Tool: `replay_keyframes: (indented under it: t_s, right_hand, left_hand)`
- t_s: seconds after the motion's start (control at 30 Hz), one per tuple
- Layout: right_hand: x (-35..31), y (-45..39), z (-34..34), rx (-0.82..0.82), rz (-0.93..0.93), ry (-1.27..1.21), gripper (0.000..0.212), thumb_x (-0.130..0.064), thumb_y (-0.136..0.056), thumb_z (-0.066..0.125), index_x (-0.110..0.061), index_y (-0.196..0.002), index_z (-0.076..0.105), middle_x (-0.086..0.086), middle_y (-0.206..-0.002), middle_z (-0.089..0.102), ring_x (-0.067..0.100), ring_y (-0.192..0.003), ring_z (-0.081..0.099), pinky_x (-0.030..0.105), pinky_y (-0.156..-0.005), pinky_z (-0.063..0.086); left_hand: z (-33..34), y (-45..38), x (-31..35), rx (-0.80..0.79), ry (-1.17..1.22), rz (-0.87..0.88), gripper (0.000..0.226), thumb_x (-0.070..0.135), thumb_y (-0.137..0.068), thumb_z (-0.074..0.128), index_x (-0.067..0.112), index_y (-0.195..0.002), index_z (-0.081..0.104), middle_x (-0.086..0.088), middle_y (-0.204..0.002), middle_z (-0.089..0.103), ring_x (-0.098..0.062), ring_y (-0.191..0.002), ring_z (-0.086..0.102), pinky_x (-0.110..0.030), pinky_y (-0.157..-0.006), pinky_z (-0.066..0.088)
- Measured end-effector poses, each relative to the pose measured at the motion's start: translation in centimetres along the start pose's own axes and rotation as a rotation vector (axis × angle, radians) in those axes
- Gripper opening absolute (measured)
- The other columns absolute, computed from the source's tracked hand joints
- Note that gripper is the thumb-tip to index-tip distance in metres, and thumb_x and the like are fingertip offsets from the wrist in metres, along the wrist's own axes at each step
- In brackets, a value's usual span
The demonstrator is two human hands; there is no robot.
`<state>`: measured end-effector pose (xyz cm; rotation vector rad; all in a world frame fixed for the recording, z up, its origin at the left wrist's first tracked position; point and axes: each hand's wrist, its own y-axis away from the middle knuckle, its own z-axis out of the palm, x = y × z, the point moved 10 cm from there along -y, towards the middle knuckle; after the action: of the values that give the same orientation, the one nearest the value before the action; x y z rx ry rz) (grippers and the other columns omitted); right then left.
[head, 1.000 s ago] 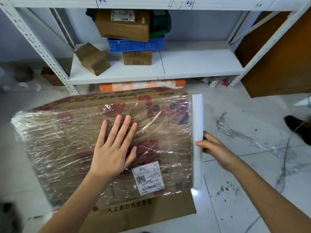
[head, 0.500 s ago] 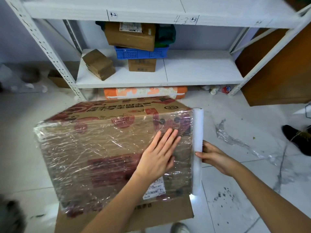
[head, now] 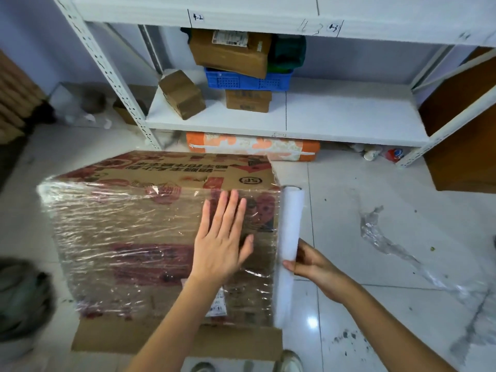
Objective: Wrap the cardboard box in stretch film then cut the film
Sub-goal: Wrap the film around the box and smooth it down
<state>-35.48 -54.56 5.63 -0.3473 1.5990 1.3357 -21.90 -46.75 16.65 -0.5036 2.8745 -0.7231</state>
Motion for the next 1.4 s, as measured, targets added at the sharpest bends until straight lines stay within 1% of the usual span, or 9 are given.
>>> replay_keyframes:
  t_s: [0.2,0.3,0.37,0.57,0.73,0.9,1.1,1.27,1.4]
  right_hand:
    - [-1.4,-0.5,-0.2,-0.048,-0.078,-0.019,0.044,-0.005,-0.087,0.059,-0.024,-0.126,0.048,-0.012,-0.115,0.064,0.003,-0.105,0.063,0.021,-0.086,0.052]
    - [-1.0,-1.0,-0.6,-0.046,-0.082,-0.033,0.043,-0.002,-0.088,0.058,-0.019,-0.126,0.048,-0.007,-0.114,0.064,0.002,-0.099,0.064,0.02,-0.081,0.053]
    - [-0.7,-1.4,-0.9,-0.043,-0.087,-0.053,0.041,-0.002,-0.087,0.057,-0.017,-0.125,0.05,-0.004,-0.112,0.066,0.005,-0.1,0.064,0.023,-0.083,0.054]
    - [-0.8,-1.7,-0.9,-0.034,-0.135,0.01,0.032,-0.005,-0.086,0.059,-0.017,-0.117,0.055,0.001,-0.111,0.066,0.011,-0.099,0.065,0.025,-0.081,0.055]
    - [-0.1,-0.4,-0.9,0.039,-0.104,0.095,0.044,-0.014,-0.077,0.072,-0.018,-0.118,0.054,0.005,-0.116,0.064,0.02,-0.104,0.062,0.032,-0.084,0.053]
    - [-0.7,0.2,0.1,0.041,-0.028,0.267,0.04,-0.025,-0.074,0.077,-0.018,-0.108,0.057,0.003,-0.108,0.067,0.018,-0.101,0.063,0.034,-0.089,0.052]
    - [0.2,1.0,-0.7,-0.035,0.027,0.256,0.033,-0.011,-0.078,0.073,-0.012,-0.108,0.059,0.007,-0.107,0.067,0.021,-0.099,0.064,0.026,-0.076,0.055]
    - [0.4,-0.4,-1.9,-0.082,0.026,0.292,0.042,-0.011,-0.074,0.077,-0.007,-0.113,0.061,0.005,-0.103,0.07,0.014,-0.092,0.067,0.017,-0.065,0.053]
    - [0.8,-1.6,-2.0,-0.101,0.018,0.225,0.062,-0.021,-0.068,0.083,-0.016,-0.123,0.052,0.001,-0.112,0.066,0.015,-0.103,0.063,0.025,-0.078,0.054]
  left_hand:
    - [0.9,3.5,6.7,-0.048,-0.015,0.33,0.067,0.037,-0.095,0.033,0.006,-0.15,0.011,-0.011,-0.159,0.007,-0.022,-0.147,0.002,-0.044,-0.119,0.001]
    - [2.9,4.4,6.3,-0.09,-0.053,0.257,0.061,0.037,-0.099,0.022,0.006,-0.15,0.01,-0.009,-0.159,-0.002,-0.023,-0.147,0.001,-0.046,-0.119,0.003]
    - [3.2,3.9,6.1,-0.101,-0.031,0.237,0.059,0.036,-0.098,0.02,0.006,-0.149,0.017,-0.011,-0.158,0.008,-0.024,-0.147,0.002,-0.047,-0.119,0.005]
    - [-1.5,1.0,5.1,0.052,-0.001,0.069,0.061,0.036,-0.093,0.045,0.003,-0.143,0.032,-0.011,-0.152,0.026,-0.027,-0.14,0.026,-0.049,-0.117,0.015]
    - [-0.8,-2.6,2.7,-0.128,-0.015,-0.079,0.071,0.049,-0.093,0.035,0.005,-0.148,0.022,-0.012,-0.155,0.024,-0.029,-0.144,0.018,-0.05,-0.117,0.01]
    - [-1.5,-2.7,2.3,-0.145,0.058,-0.103,0.073,0.055,-0.09,0.04,0.005,-0.142,0.037,-0.013,-0.144,0.043,-0.03,-0.138,0.033,-0.051,-0.115,0.02]
    - [-2.3,-2.8,2.6,-0.168,0.07,-0.207,0.068,0.054,-0.085,0.046,0.007,-0.134,0.05,-0.013,-0.124,0.057,-0.033,-0.123,0.049,-0.052,-0.109,0.03]
    - [-2.2,-3.6,2.4,-0.173,0.085,-0.314,0.063,0.056,-0.08,0.052,0.006,-0.118,0.058,-0.015,-0.117,0.057,-0.036,-0.119,0.049,-0.052,-0.109,0.029]
    - [-2.1,-3.8,1.9,-0.217,0.078,-0.456,0.056,0.052,-0.08,0.063,0.009,-0.114,0.053,-0.016,-0.134,0.049,-0.043,-0.138,0.025,-0.048,-0.114,0.022]
